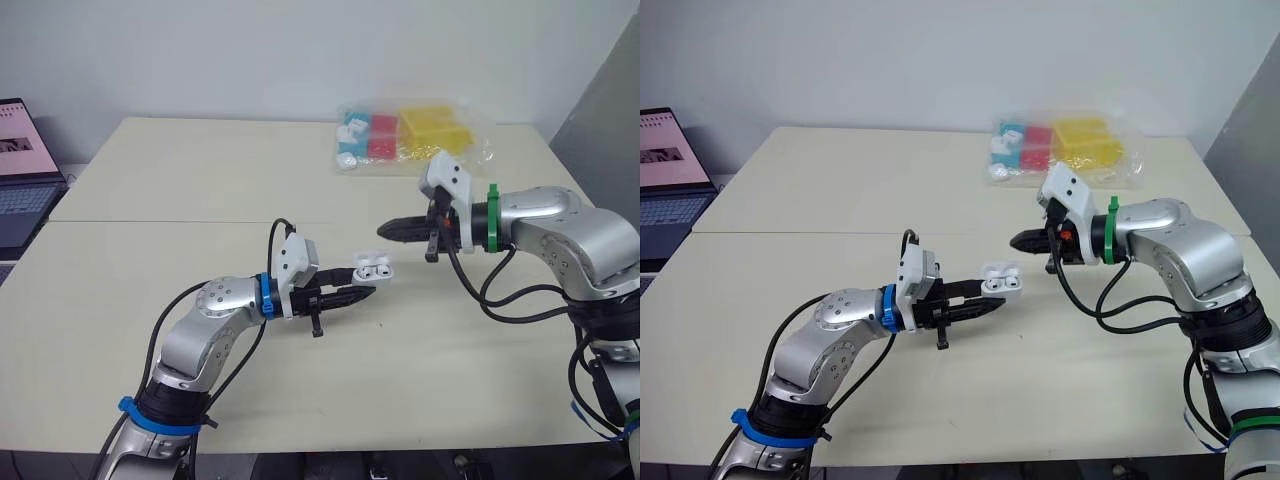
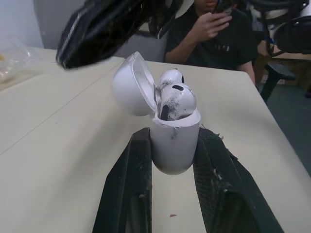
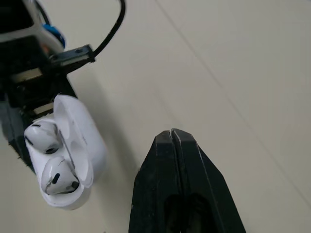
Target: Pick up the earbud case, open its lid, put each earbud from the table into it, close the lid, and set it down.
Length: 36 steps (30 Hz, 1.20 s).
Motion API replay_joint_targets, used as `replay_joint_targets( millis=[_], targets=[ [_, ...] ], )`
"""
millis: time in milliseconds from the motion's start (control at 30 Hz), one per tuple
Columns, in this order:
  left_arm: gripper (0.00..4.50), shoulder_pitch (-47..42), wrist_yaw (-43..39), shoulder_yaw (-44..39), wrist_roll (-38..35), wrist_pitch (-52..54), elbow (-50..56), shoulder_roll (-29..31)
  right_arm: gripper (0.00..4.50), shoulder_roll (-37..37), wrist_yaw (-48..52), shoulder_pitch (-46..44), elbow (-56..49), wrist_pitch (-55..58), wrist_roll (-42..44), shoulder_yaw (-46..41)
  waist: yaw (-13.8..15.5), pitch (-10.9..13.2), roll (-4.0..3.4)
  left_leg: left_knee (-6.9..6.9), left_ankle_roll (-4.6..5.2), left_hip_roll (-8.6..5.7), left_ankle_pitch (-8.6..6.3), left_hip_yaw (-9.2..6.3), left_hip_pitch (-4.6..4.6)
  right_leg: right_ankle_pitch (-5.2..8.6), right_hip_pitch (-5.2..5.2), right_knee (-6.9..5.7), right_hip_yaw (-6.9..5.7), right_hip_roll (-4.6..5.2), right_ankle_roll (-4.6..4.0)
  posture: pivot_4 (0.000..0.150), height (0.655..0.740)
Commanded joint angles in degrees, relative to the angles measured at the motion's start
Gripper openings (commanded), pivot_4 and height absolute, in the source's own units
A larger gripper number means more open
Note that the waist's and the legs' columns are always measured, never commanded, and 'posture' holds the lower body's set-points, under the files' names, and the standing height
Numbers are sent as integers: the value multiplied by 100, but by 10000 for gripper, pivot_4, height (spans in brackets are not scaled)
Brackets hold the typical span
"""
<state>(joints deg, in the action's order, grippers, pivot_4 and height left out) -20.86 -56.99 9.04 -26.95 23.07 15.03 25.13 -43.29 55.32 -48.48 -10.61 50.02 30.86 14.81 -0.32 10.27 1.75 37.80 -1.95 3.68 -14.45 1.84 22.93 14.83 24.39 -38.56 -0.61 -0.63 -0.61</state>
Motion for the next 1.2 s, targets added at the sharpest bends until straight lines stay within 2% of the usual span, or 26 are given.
replay_joint_targets(
  millis=[33,300,533,967,1200],
  targets=[
    [7980,-107,-60,0,-48,-158,146,-27,0,-36,372,-181,-14,-12,30,-71,4,0,0,0,0,0,0,0,0,0,0,0,0,0,0,1500,7400],
    [7980,-91,-103,22,-10,-199,144,-24,0,-54,887,-206,-380,776,695,-317,3,0,0,2,0,2,0,-1,-4,0,0,-6,-2,0,0,1500,7400],
    [7978,-100,-99,24,20,-246,121,-28,0,-67,889,-61,-628,906,844,-381,5,0,0,3,0,1,0,0,-4,0,-1,-6,-1,0,0,1500,7400],
    [7978,-120,-13,-5,40,-256,118,-119,0,-118,789,405,-1072,971,872,-281,7,0,0,5,0,1,0,-1,-3,0,-1,-8,-2,0,0,1500,7400],
    [7978,-38,438,-18,-161,646,1,-121,0,-346,480,777,-1292,186,355,-578,5,0,0,5,0,1,0,-2,-6,0,-1,-12,-3,-1,1,1500,7400]
  ],
)
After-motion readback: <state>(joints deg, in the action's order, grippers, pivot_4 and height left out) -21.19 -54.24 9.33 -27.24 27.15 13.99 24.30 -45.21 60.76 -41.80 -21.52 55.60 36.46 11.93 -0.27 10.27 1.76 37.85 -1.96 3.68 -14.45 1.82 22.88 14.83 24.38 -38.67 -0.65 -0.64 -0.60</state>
